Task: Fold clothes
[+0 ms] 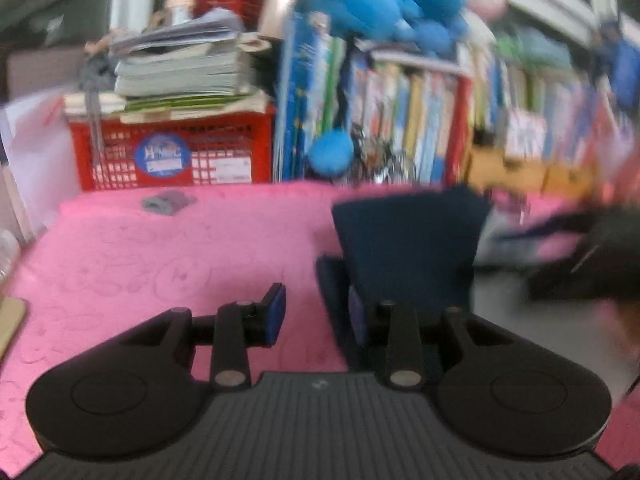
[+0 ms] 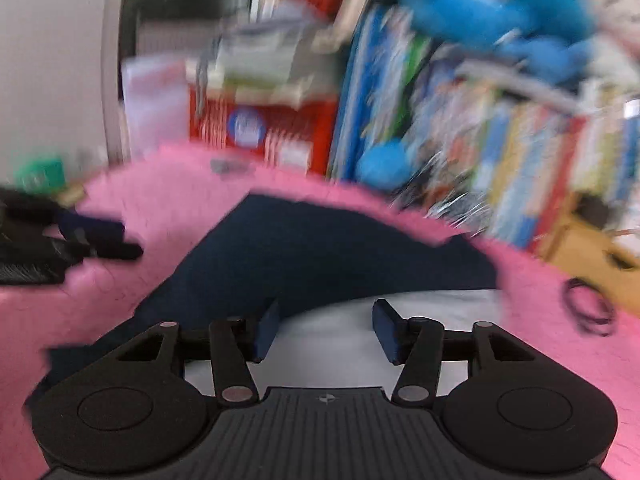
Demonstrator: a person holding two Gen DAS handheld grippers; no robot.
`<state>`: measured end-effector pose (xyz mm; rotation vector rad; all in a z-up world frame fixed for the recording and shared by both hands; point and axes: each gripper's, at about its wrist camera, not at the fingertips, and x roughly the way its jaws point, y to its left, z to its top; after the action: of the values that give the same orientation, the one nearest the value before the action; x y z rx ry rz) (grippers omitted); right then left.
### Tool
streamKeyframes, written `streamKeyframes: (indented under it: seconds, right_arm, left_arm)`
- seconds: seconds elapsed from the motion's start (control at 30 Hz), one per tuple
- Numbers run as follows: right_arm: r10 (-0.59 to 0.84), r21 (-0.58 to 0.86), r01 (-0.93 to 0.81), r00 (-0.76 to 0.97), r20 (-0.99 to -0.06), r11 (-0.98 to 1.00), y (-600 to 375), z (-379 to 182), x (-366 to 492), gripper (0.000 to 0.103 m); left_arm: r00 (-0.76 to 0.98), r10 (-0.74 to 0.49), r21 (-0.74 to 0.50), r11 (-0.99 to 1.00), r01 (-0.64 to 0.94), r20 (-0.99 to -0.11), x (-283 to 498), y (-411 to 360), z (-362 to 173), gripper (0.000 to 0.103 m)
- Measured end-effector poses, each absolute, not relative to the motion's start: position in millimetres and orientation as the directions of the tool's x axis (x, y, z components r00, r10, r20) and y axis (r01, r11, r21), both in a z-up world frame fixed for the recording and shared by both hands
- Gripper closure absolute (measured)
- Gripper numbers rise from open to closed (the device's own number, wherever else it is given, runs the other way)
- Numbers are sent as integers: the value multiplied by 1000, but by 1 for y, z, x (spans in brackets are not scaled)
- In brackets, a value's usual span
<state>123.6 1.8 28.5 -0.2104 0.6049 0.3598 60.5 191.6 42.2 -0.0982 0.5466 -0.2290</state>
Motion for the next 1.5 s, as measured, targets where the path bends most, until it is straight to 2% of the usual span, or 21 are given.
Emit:
streamKeyframes:
  seconds: [0.07,0.13,0.2,0.3,0.33,0.43,0.6,0.73,0.97,1.0,1.03,1.07,1.17,1.37,1.47,1.5]
  right_arm:
    - [436,11,-527,692,-575,850,13,33,122,53]
    - [554,106,-592,657,-511,799,-2,43,110,51]
    - [533,107,-550,715,-452,828,-31,52,97,48]
    - [419,167,-385,822,-386,908,-104,53,88,43]
    - [369,216,-305,842,-393,927,-131,47,92,44]
    - [346,384,-172,824,-448,907,-181,19,106,49]
    - [427,455,-199,768,-478,868,-192,-13,116,54]
    - [472,461,-244,738,-482,853,-182,-22,117,55]
    - [486,438,-284,739,-468,853,-177,-19,112,53]
    - [487,438,-285,738,-468,853,-177,-19,111,53]
    - [488,439,-286,737,-468,852,-176,-20,111,52]
    - [487,434,-287,737,-469,854,-175,-20,110,52]
    - [482,418,-293,737,-474,860,-172,-21,112,52]
    - [485,396,-312,730,-482,864,-165,-20,108,51]
    - [490,389,-325,732,-474,862,-162,-20,106,48]
    - [493,393,-326,731,-471,860,-162,-20,106,47]
  left_arm:
    - [794,-344,-272,934,233,-502,85,194,52,68]
    - [750,-442,-370,886,279,-493,110,191,59,64]
    - [704,-517,-422,845,329,-487,134,178,63,58]
    - [635,-575,-434,815,385,-517,166,139,61,54]
    - [601,-588,-433,807,400,-541,176,123,57,53]
    - [524,-598,-431,801,415,-607,202,81,45,52]
    - [473,-567,-418,821,388,-675,230,40,29,49]
    - [450,-517,-399,853,335,-728,246,25,18,56]
    - [414,-499,-432,867,250,-762,272,19,7,56]
    - [411,-504,-439,864,246,-760,274,18,6,63]
    - [409,-509,-447,861,242,-758,276,17,4,79]
    - [411,-528,-469,849,242,-743,278,18,3,86]
    - [419,-601,-547,797,255,-681,281,25,3,94]
    - [447,-613,-570,785,244,-652,297,33,4,98]
    - [488,-566,-557,810,181,-664,313,37,8,97]
    - [511,-527,-518,837,176,-679,313,35,14,97]
